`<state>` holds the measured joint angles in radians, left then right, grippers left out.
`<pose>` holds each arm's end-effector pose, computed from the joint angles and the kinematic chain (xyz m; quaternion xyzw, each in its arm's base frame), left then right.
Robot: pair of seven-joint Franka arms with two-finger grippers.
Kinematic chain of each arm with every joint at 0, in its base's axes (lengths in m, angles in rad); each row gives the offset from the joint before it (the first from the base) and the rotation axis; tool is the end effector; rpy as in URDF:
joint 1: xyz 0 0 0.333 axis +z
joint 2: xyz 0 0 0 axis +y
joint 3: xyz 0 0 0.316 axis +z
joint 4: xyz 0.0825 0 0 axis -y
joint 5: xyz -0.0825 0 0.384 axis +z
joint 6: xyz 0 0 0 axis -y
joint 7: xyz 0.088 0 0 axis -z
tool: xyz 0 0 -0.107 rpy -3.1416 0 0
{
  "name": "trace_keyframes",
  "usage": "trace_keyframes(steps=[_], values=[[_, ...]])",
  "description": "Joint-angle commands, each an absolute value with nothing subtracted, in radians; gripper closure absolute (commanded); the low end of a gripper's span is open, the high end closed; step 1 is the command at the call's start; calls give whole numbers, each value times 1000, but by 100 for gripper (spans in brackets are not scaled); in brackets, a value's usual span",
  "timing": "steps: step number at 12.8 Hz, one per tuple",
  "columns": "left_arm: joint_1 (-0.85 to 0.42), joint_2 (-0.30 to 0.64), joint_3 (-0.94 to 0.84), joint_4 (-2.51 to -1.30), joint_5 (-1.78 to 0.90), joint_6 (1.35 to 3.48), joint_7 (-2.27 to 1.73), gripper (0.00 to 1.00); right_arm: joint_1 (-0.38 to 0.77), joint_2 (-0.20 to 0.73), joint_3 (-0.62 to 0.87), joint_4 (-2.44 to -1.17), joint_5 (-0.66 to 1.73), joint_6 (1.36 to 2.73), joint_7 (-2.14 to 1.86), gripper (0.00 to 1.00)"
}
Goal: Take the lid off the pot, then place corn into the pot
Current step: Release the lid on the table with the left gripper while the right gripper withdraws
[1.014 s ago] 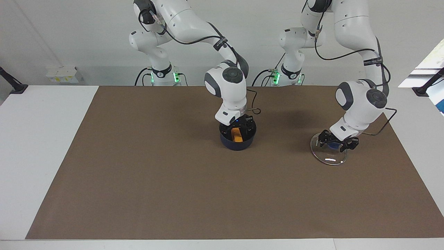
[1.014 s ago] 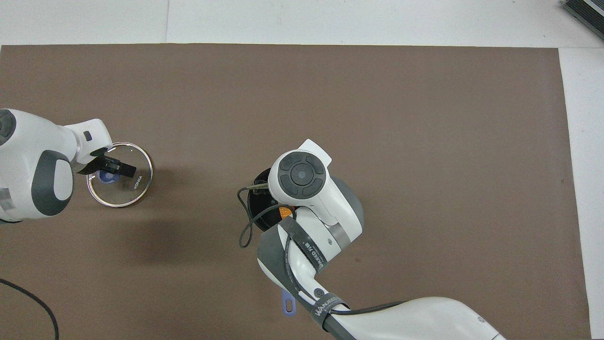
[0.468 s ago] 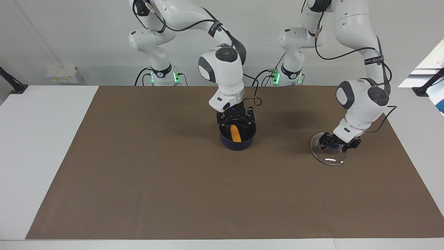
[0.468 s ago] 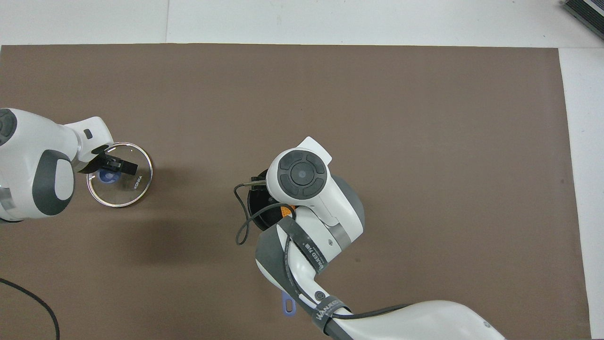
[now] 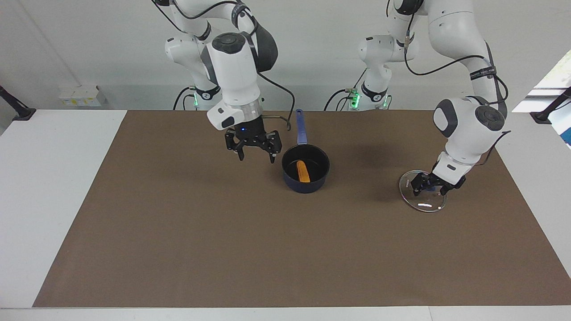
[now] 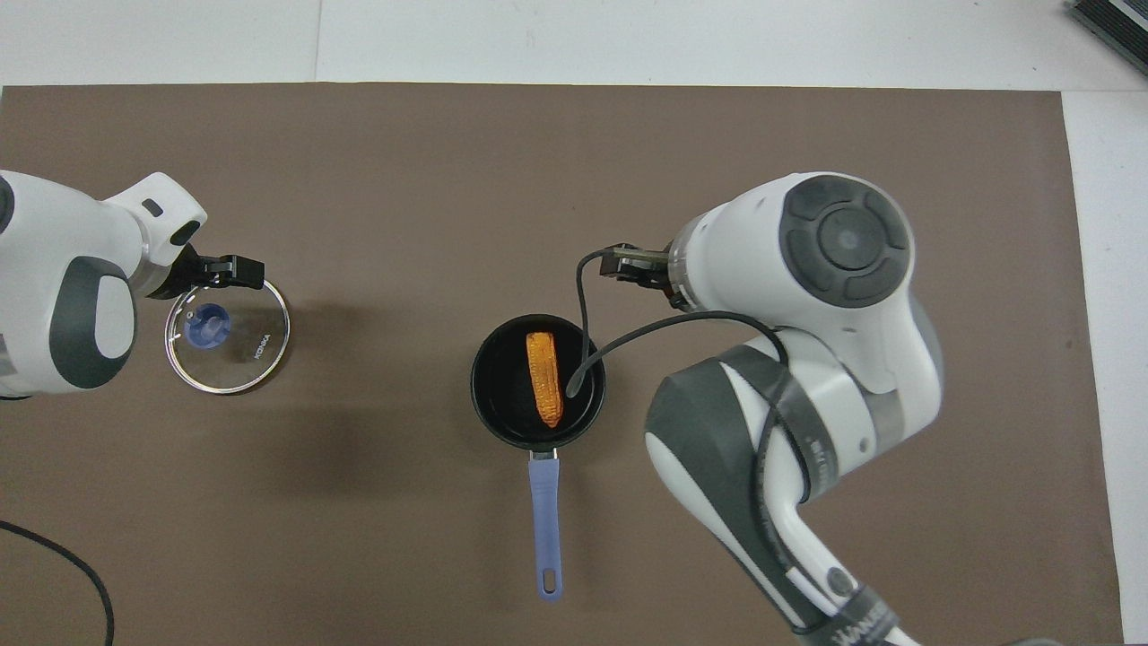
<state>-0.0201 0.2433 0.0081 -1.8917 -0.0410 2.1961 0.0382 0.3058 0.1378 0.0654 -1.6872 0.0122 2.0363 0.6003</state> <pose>0.6191 -0.0091 0.3828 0.9993 -0.0137 0.0308 0.0156 0.5839 0.2257 0.5320 -0.9875 0.1166 -0.0886 0.0583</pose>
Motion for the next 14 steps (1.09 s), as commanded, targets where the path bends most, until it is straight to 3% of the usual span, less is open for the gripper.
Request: trace_keyframes(steps=[1,5,8,11,14], values=[[-29,221,20,-1818,-52,2064,38,0,206,55,74,-1703,8,1967,497,0],[-29,137,18,-1732,-46,1893,38,0,97,-26,66,-1660,5,1784,382,0],[-28,127,18,-1574,-46,1690,29,0,87,-51,26,-1594,6,1646,368,0],[-17,126,28,-1493,-41,1565,31,0,83,-38,-12,-1542,18,1554,296,0],[-17,80,29,-1493,-44,1505,31,0,81,-17,-26,-1499,3,1510,207,0]])
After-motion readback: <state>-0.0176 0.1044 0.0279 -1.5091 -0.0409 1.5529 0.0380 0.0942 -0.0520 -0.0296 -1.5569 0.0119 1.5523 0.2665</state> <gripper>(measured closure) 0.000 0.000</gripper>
